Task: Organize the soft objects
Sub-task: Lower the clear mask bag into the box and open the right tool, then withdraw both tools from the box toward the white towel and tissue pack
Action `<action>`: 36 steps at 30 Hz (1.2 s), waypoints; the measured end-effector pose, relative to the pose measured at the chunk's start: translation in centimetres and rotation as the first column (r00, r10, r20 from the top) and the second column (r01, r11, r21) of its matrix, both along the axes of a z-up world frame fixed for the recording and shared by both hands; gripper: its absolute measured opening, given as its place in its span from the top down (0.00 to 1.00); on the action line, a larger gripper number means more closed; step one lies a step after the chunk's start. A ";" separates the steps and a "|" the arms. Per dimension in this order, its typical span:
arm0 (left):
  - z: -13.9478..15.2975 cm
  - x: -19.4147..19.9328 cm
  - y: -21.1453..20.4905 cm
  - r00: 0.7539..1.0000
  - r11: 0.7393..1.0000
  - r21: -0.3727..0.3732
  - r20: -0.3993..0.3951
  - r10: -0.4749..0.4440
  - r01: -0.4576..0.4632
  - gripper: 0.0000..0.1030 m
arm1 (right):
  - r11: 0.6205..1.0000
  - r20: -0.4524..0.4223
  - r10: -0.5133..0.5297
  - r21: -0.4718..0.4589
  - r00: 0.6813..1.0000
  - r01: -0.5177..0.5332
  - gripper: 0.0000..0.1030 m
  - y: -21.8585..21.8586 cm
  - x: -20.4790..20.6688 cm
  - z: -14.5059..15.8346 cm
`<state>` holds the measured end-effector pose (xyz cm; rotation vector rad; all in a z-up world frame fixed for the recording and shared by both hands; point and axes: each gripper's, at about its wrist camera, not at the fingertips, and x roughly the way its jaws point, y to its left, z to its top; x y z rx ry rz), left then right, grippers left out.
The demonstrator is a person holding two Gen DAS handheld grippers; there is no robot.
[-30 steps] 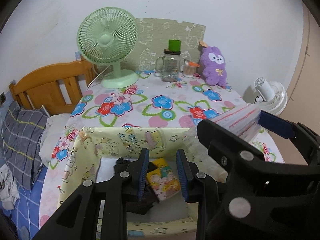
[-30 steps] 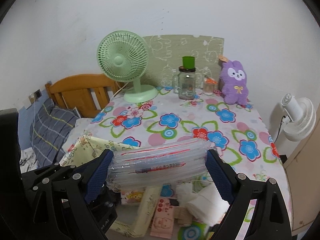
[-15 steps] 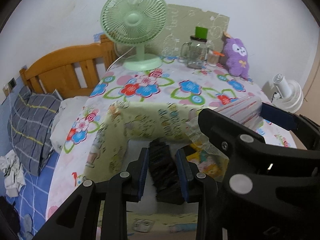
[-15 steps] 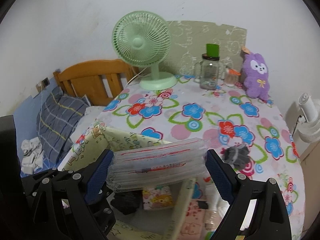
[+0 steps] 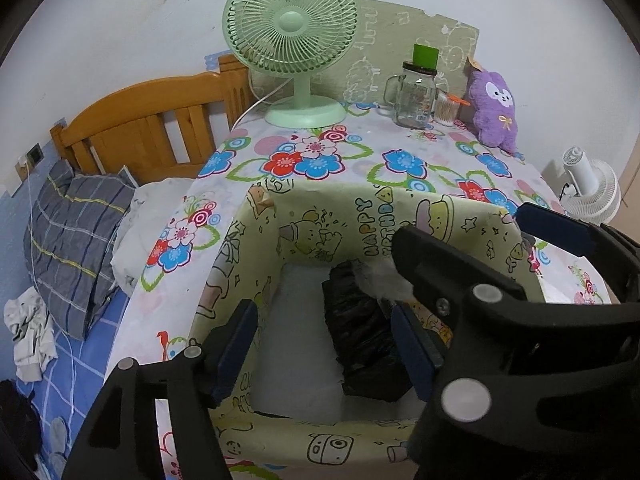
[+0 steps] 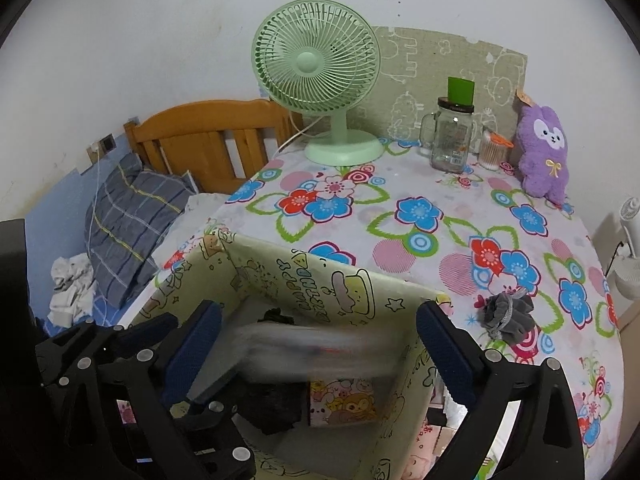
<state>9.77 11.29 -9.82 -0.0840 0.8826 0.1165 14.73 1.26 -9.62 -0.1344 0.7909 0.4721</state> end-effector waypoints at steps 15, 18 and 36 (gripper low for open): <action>1.4 -0.3 -1.9 0.999 1.000 0.007 0.033 -0.026 0.025 0.23 | 0.999 0.099 -0.020 -0.027 0.995 0.023 0.04 -2.1 -1.5 1.7; 1.8 -0.4 -2.8 0.998 0.999 0.006 0.047 -0.042 0.042 0.21 | 0.999 0.109 -0.025 -0.034 0.994 0.029 0.04 -3.1 -1.9 2.0; 3.8 -1.4 -9.7 0.987 0.991 0.017 0.097 -0.131 0.130 0.19 | 0.993 0.160 -0.115 -0.023 0.980 0.120 0.08 -10.0 -4.3 4.2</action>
